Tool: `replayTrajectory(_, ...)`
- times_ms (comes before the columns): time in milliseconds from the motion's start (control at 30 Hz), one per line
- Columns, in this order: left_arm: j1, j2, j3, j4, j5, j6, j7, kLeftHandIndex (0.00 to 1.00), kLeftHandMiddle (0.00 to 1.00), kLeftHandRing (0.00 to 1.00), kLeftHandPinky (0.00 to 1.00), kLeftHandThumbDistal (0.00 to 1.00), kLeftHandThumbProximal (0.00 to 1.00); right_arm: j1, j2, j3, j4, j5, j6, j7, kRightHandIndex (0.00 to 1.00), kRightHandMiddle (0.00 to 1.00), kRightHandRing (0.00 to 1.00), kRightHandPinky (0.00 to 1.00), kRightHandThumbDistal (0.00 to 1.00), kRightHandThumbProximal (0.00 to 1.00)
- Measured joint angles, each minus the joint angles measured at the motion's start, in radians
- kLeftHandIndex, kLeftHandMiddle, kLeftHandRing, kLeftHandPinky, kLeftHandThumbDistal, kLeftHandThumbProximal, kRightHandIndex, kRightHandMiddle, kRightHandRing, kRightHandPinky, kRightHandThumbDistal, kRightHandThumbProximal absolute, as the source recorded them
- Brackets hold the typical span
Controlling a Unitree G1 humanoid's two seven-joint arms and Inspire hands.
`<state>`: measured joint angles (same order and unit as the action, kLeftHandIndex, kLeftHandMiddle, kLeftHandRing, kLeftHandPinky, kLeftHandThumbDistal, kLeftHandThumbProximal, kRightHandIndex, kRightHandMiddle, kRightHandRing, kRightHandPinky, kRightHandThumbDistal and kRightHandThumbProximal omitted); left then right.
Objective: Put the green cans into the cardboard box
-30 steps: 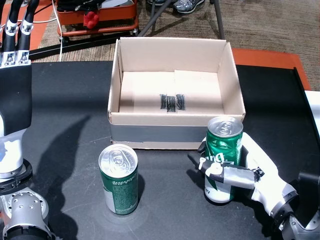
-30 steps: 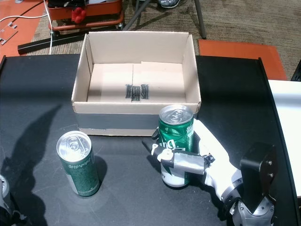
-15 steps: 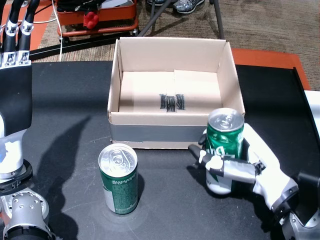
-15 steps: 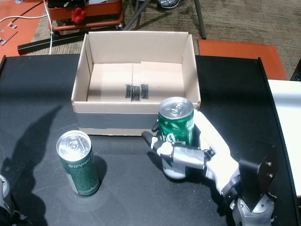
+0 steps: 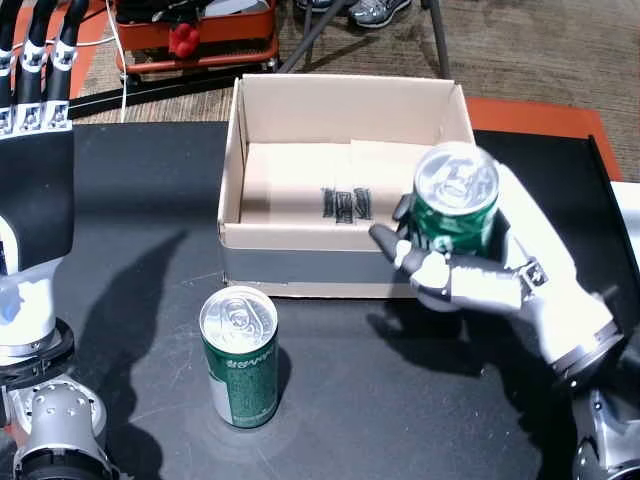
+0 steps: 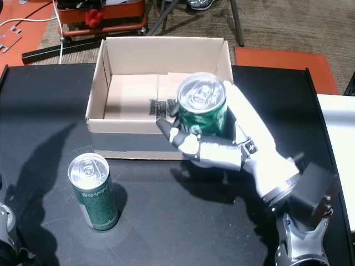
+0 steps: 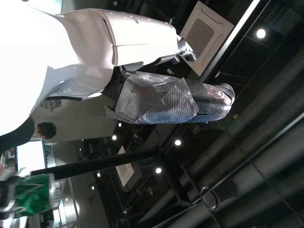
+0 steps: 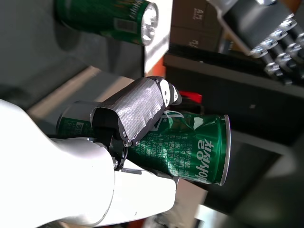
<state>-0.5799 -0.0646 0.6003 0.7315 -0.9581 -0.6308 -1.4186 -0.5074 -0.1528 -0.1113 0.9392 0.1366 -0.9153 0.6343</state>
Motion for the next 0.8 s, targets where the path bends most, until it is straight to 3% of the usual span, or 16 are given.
replayTrajectory(300,-0.005,-0.004,0.002,0.023,0.000,-0.004,-0.006,1.00,1.00,1.00,1.00,0.55,0.89,-0.067,-0.035,-0.011,-0.056,-0.016,-0.155,-0.071,0.07,0.13,0.23,0.28,0.49,0.00)
replayTrajectory(567,-0.018,-0.010,0.006,0.035,0.000,-0.023,-0.009,1.00,1.00,1.00,1.00,0.54,0.89,-0.220,-0.076,-0.015,0.029,-0.152,-0.238,-0.274,0.13,0.19,0.27,0.33,0.50,0.00)
replayTrajectory(633,-0.019,-0.013,0.006,0.034,0.000,-0.030,-0.008,1.00,1.00,1.00,1.00,0.54,0.88,-0.265,-0.079,-0.014,0.061,-0.156,-0.233,-0.295,0.13,0.19,0.27,0.34,0.56,0.00)
replayTrajectory(667,-0.019,-0.016,0.006,0.034,0.000,-0.033,-0.007,1.00,1.00,1.00,1.00,0.53,0.89,-0.288,-0.080,-0.014,0.077,-0.156,-0.231,-0.304,0.13,0.18,0.27,0.34,0.55,0.03)
replayTrajectory(800,-0.019,-0.026,0.006,0.034,0.000,-0.035,-0.009,1.00,1.00,1.00,1.00,0.55,0.89,-0.376,-0.082,-0.011,0.154,-0.189,-0.197,-0.381,0.21,0.15,0.22,0.30,0.74,0.27)
